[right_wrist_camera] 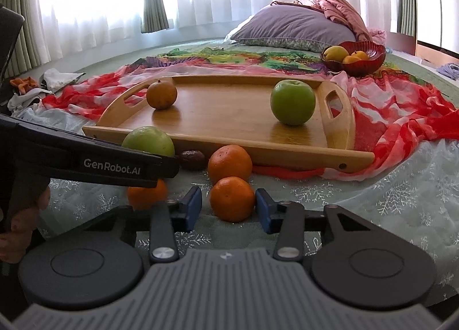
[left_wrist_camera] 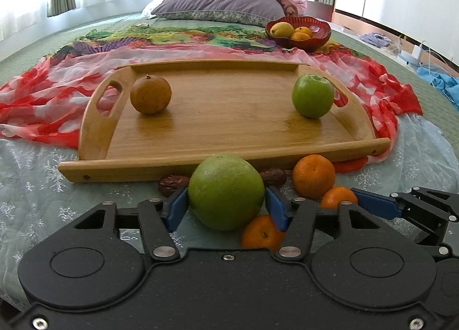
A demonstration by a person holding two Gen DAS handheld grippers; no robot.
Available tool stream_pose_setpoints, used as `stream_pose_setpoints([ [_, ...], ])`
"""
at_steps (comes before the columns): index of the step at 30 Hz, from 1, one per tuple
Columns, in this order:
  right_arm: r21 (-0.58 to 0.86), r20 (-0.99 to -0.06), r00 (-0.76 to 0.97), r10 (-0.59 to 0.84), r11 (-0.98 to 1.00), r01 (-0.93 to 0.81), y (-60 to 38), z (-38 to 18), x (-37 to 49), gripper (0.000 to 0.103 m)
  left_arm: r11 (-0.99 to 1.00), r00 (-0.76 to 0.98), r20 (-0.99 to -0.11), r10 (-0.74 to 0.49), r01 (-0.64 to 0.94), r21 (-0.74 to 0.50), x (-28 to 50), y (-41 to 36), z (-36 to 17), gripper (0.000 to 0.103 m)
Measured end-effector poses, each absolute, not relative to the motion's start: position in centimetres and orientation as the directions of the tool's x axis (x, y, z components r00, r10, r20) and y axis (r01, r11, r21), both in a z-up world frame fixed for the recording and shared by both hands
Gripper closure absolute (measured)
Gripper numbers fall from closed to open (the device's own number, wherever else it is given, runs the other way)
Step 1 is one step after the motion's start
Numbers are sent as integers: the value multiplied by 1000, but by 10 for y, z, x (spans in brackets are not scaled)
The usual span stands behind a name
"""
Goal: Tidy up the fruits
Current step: 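Grasp the green pomelo with the left tool while the right tool grasps a tangerine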
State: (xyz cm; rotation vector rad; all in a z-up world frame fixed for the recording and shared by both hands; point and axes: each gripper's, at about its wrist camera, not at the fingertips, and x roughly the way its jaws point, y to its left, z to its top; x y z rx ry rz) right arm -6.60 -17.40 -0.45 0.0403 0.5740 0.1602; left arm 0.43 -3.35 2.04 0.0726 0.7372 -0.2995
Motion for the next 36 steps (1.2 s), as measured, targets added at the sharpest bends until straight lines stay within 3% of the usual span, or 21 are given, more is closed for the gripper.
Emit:
stream_pose_setpoints([
  [9, 77, -539, 830, 145, 989, -123, -176, -4, -66, 64, 956, 712, -663, -232, 293, -21, 3, -34, 21, 48],
  [36, 110, -425, 902, 79, 993, -35, -212, 47, -38, 66, 971, 800, -563, -207, 238, -19, 32, -17, 74, 48],
])
